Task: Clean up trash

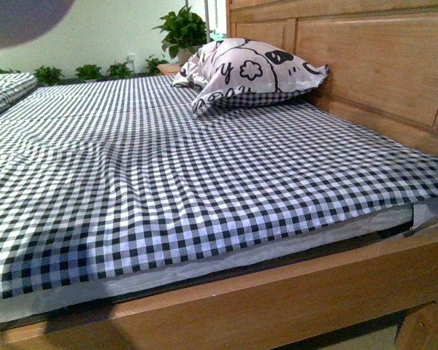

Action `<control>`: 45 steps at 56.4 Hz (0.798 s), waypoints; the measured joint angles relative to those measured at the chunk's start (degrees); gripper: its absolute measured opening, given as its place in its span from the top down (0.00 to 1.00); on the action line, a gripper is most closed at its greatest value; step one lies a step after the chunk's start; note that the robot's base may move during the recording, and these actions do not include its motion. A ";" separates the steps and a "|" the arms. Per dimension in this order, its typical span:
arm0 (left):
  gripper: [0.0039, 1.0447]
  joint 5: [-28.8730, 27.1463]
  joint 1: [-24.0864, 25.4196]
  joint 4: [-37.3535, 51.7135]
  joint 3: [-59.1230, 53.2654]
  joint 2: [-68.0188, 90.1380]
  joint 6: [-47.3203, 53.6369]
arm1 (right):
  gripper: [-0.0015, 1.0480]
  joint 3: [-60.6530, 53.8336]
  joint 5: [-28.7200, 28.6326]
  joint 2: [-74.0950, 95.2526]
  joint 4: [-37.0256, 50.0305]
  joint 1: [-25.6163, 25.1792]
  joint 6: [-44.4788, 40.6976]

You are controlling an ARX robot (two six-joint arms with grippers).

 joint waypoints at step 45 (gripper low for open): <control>0.78 -30.10 -23.34 -2.21 -21.68 -42.71 -4.20 | 0.82 -13.09 -0.90 -37.27 -2.05 -4.85 10.34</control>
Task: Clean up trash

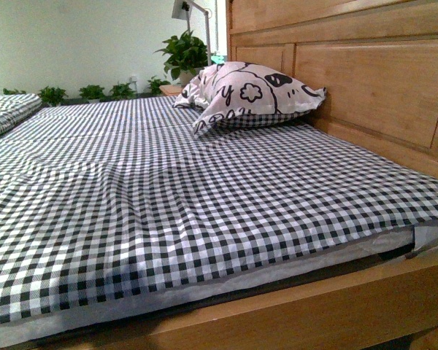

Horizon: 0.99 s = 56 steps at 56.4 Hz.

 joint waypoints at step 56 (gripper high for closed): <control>0.78 -3.69 -5.75 0.31 -4.35 -4.02 0.46 | 0.82 -3.08 3.28 -7.39 -1.07 -4.63 -5.01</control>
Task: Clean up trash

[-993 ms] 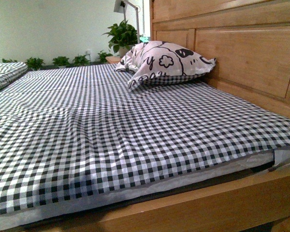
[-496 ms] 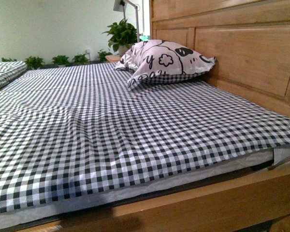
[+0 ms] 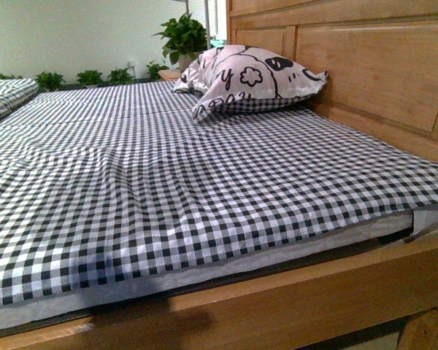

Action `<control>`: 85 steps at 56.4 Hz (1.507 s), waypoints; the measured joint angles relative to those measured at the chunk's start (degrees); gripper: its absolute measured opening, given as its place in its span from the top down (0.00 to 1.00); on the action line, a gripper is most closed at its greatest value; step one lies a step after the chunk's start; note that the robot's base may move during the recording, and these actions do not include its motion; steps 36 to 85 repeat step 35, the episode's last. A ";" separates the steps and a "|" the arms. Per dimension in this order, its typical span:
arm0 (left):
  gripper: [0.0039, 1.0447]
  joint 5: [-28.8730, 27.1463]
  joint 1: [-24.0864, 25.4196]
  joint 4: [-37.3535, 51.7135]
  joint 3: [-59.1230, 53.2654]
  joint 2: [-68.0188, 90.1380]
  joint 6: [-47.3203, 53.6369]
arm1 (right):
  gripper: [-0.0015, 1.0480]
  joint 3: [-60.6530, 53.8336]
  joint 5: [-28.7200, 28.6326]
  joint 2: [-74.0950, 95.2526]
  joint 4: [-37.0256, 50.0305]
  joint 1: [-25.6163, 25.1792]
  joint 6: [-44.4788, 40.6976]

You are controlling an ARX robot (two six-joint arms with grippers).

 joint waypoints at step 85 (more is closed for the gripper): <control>0.78 0.04 0.00 0.00 0.00 0.00 0.02 | 0.82 0.00 -0.04 0.04 0.00 -0.02 -0.02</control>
